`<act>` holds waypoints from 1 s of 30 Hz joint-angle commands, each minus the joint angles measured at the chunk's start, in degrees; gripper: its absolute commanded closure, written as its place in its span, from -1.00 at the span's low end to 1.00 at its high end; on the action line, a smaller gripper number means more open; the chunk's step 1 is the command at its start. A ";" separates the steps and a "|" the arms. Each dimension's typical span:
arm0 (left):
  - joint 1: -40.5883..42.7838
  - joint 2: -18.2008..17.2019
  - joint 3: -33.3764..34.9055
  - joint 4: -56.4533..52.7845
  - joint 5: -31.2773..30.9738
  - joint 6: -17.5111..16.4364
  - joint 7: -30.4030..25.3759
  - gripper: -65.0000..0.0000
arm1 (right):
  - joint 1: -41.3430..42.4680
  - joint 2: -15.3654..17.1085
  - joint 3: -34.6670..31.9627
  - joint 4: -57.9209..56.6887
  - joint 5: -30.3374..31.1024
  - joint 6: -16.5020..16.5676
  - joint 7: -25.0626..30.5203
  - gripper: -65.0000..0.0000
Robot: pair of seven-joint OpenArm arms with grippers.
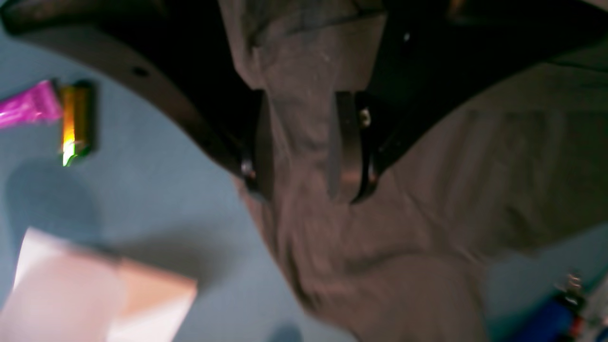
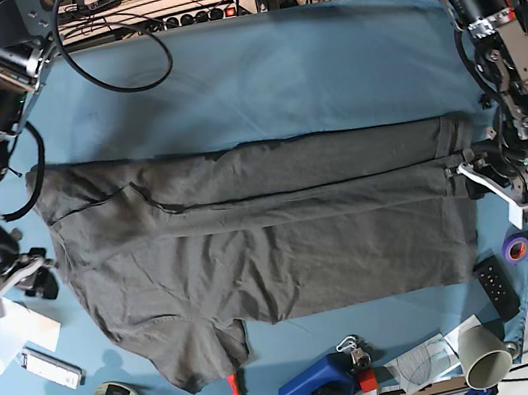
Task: Fold the T-shirt properly
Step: 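Open both grippers and release the folded edge, then regrasp the folded edge with both grippers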
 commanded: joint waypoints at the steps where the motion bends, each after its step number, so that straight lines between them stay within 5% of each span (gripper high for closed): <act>1: -0.92 -0.90 -0.17 1.05 -1.40 -0.11 0.63 0.28 | 1.22 1.46 1.16 1.03 0.92 0.13 -0.31 0.39; 9: 3.63 -0.81 -0.46 1.07 -3.52 -0.09 5.33 0.28 | -2.01 2.51 12.35 1.03 7.39 2.82 -5.92 0.39; 14: 5.14 -0.70 -2.78 1.05 -3.91 -0.09 5.05 0.09 | -5.14 2.51 17.59 1.03 9.86 2.99 -8.20 0.39; 30: 8.74 3.08 -3.08 -1.36 -5.84 -1.68 4.15 0.07 | -9.11 2.54 18.12 1.03 9.14 2.93 -9.62 0.39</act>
